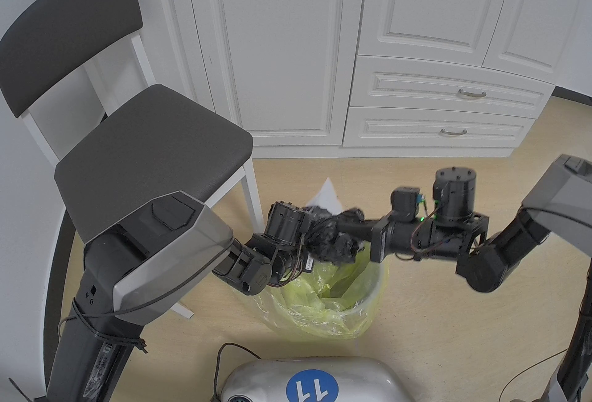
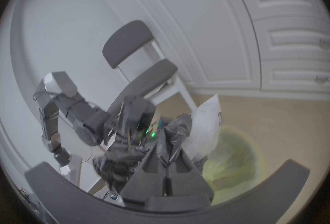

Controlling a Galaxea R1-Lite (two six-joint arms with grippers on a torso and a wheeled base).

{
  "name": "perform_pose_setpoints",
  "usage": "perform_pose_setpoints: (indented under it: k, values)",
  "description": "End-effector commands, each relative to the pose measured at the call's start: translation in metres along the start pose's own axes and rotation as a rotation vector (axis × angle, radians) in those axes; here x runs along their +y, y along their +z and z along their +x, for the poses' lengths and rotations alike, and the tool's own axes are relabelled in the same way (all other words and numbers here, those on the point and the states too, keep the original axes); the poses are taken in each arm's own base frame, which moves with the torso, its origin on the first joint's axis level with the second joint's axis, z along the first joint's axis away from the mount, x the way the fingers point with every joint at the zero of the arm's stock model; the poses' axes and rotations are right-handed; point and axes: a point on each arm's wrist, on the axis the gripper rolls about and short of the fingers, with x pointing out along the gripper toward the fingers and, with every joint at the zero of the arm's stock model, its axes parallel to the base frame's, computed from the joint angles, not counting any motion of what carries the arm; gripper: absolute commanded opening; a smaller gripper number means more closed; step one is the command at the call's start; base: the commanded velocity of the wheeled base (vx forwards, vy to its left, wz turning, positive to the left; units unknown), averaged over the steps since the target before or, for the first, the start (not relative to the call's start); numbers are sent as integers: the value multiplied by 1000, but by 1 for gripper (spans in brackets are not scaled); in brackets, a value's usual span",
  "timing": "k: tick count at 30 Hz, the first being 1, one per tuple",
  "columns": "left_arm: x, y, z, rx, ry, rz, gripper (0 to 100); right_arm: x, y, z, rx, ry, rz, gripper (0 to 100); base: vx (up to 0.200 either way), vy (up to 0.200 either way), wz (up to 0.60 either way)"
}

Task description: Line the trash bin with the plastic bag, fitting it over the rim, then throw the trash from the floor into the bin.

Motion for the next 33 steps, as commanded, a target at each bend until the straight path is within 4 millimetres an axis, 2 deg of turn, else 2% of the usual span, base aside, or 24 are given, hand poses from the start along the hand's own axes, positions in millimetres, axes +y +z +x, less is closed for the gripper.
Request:
perform_pose_setpoints:
  k: [1, 10, 21, 24, 30, 33]
  values:
    - [6, -8, 10, 16, 16, -5, 0, 10, -42, 15, 123, 33, 61, 0, 0, 0, 0]
    - [10, -5, 10, 9, 22, -12, 0, -8, -74, 31, 191, 15, 48, 0, 0, 0, 0]
    - [15, -5, 11, -2, 28, -21, 0, -43, -83, 30, 185, -53, 52, 0, 0, 0, 0]
    - [15, -2, 10, -11, 28, -24, 0, -56, -92, 28, 212, -79, 47, 0, 0, 0, 0]
    - [15, 0, 9, -16, 27, -23, 0, -64, -105, 24, 298, -88, 30, 0, 0, 0, 0]
    - [15, 0, 9, -16, 27, -23, 0, -64, -98, 23, 307, -87, 11, 0, 0, 0, 0]
